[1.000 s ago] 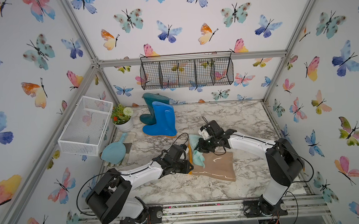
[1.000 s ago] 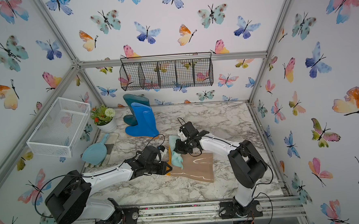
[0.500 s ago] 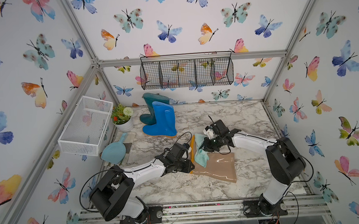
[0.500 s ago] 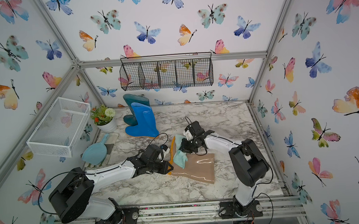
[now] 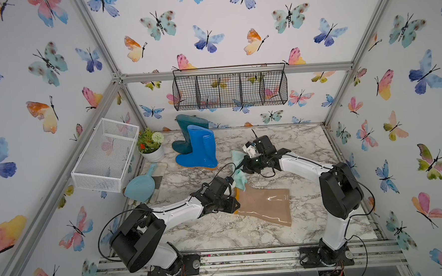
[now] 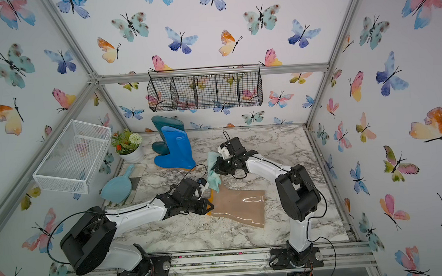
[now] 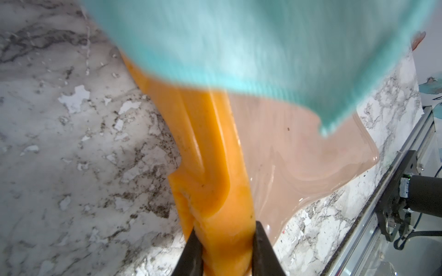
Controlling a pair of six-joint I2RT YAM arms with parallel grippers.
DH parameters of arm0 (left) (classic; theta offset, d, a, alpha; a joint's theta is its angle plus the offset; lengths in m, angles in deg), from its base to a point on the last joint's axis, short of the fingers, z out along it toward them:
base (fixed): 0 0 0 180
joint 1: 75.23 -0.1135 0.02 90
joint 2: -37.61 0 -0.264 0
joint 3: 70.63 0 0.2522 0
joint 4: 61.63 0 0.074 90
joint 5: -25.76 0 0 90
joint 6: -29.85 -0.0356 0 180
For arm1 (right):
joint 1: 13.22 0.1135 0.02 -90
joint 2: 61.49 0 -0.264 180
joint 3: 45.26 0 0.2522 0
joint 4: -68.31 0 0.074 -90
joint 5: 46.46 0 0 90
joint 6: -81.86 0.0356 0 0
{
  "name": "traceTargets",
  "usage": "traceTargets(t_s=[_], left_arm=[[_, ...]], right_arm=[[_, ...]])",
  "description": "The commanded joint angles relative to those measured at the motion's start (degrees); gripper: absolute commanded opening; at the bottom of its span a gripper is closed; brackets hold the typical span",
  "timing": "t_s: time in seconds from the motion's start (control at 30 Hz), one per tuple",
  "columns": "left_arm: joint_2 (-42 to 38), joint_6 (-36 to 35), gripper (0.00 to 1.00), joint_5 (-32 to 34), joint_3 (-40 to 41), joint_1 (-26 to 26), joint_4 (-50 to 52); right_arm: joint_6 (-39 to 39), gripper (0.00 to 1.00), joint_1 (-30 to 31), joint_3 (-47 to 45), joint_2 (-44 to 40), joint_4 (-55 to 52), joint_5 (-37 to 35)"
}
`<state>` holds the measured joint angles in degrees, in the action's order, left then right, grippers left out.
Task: Wipe the rubber boots with a cloth
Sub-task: Wipe the dirt off the rubber boot.
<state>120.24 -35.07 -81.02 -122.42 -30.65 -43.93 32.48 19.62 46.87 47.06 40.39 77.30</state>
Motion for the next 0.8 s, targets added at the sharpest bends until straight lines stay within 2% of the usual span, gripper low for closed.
traceTargets(t_s=[0.0,0.07,0.2,0.33,0.4,0.47,0.63,0.77], left_arm=[[0.4,-1.1,0.00,-0.6,0.2,0.9,0.0],[-0.1,-1.0,0.00,-0.5,0.5,0.9,0.1],[-0.1,-0.2,0.00,-1.0,2.0,0.9,-1.2],[-0.2,1.0,0.00,-1.7,3.6,1.2,-3.1],[-0.1,1.3,0.00,-1.9,3.9,1.4,-4.0],[0.6,1.3,0.00,-2.2,3.4,1.6,-4.3],[2.1,0.7,0.00,-1.7,1.3,1.6,-2.8],[1.8,1.1,0.00,-1.6,1.3,1.9,-2.6]], right_arm=[[1.4,0.01,-1.8,-0.5,1.2,-1.2,2.4],[0.9,0.01,-1.4,-3.3,-1.7,-1.1,1.8],[1.6,0.01,1.5,-14.5,-10.3,-1.8,1.6],[5.9,0.01,4.1,-28.0,-20.8,1.6,-0.3],[7.6,0.01,4.1,-30.6,-22.4,4.6,-1.4],[6.9,0.01,4.0,-27.9,-20.2,4.6,-1.9],[2.4,0.01,3.8,-5.4,-6.5,-2.7,-1.1],[0.6,0.01,1.5,5.1,1.4,-6.8,-2.8]])
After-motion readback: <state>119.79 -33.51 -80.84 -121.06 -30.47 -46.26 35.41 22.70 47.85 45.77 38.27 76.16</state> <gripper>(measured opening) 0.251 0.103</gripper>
